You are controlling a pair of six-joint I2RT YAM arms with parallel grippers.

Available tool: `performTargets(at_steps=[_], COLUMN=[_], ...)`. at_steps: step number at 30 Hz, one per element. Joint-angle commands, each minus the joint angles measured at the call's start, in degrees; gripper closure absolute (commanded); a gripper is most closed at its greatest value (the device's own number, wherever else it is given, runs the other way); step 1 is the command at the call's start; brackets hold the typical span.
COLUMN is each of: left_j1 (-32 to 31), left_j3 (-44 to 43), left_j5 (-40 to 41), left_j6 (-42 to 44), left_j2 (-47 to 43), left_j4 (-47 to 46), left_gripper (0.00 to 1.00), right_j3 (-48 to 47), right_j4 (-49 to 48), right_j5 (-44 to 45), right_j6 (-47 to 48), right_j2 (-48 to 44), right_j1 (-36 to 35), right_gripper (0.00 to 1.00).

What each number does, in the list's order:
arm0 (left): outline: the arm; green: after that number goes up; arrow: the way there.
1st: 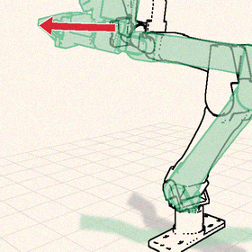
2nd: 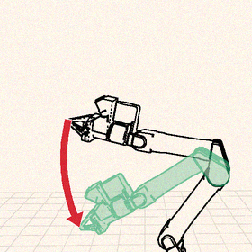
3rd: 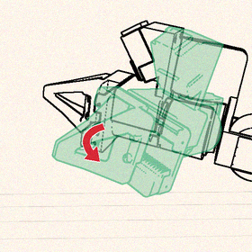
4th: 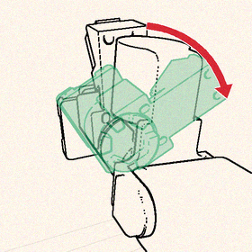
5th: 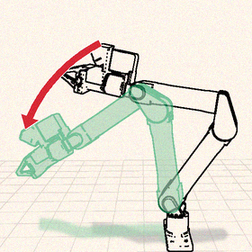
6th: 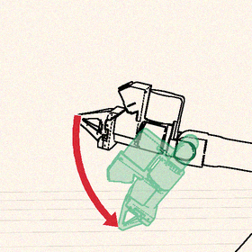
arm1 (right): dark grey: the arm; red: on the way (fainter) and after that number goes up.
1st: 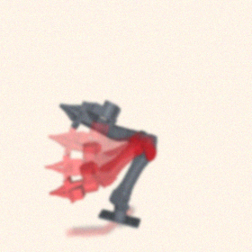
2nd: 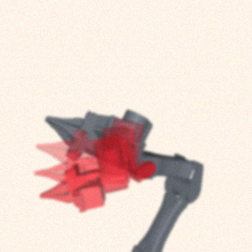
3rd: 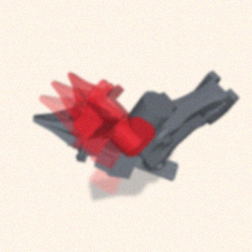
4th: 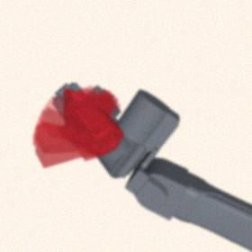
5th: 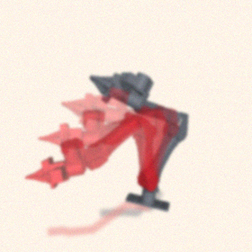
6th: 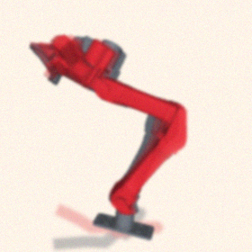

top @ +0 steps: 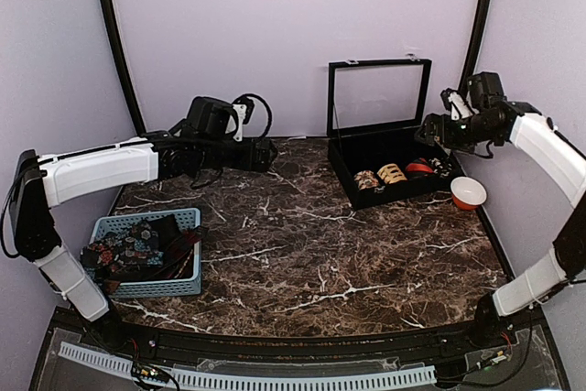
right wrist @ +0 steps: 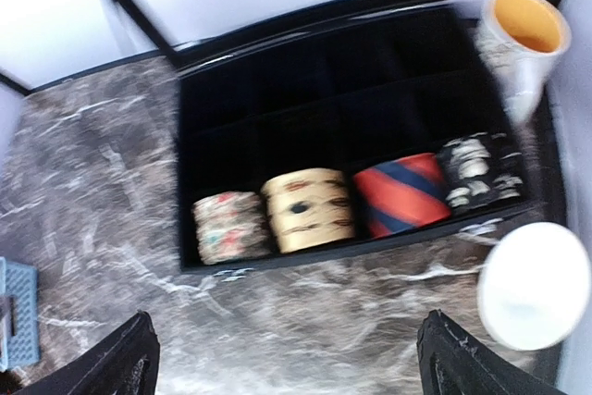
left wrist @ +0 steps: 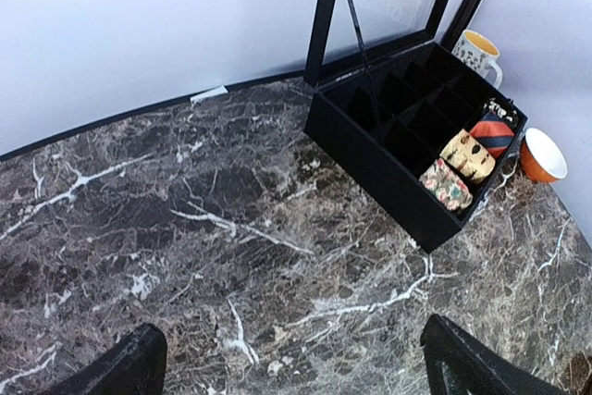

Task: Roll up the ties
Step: Reset both arms

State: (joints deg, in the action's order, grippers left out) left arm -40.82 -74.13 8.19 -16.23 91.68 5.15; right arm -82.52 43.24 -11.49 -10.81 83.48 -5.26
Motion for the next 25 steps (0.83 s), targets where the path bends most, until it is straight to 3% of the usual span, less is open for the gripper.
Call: performTargets(at_steps=[1,10,18,25], left_j1=[-0.51,-2.16,-5.14,-6.38], left_j3=[0.83,14.31,18.10,18.02], left_j5=[0.33,-3.01,-2.50,-1.87], left_j6=[-5.09,-17.37,-21.58,-22.89], left_j2=[-0.39,-1.93,2.37,3.65], left_j4=[8.16,3.14,2.75,1.26], left_gripper=[0.01,0.01,0.01,0.01], right_j3=[14.21,34.43,40.53,40.48], right_j4=[-17.29,-31.81,-34.03,-31.97], right_j5=[-8.96,-11.34,-10.77,-9.25], right_j6=[-10.10,-18.83,-19.03,-16.83], right_j2=[-7.48,-14.09,-12.87,-13.55], right_j1=[-5.57,-14.97,-16.85,-16.92], right_gripper=[0.03,0.03,0.03,0.03])
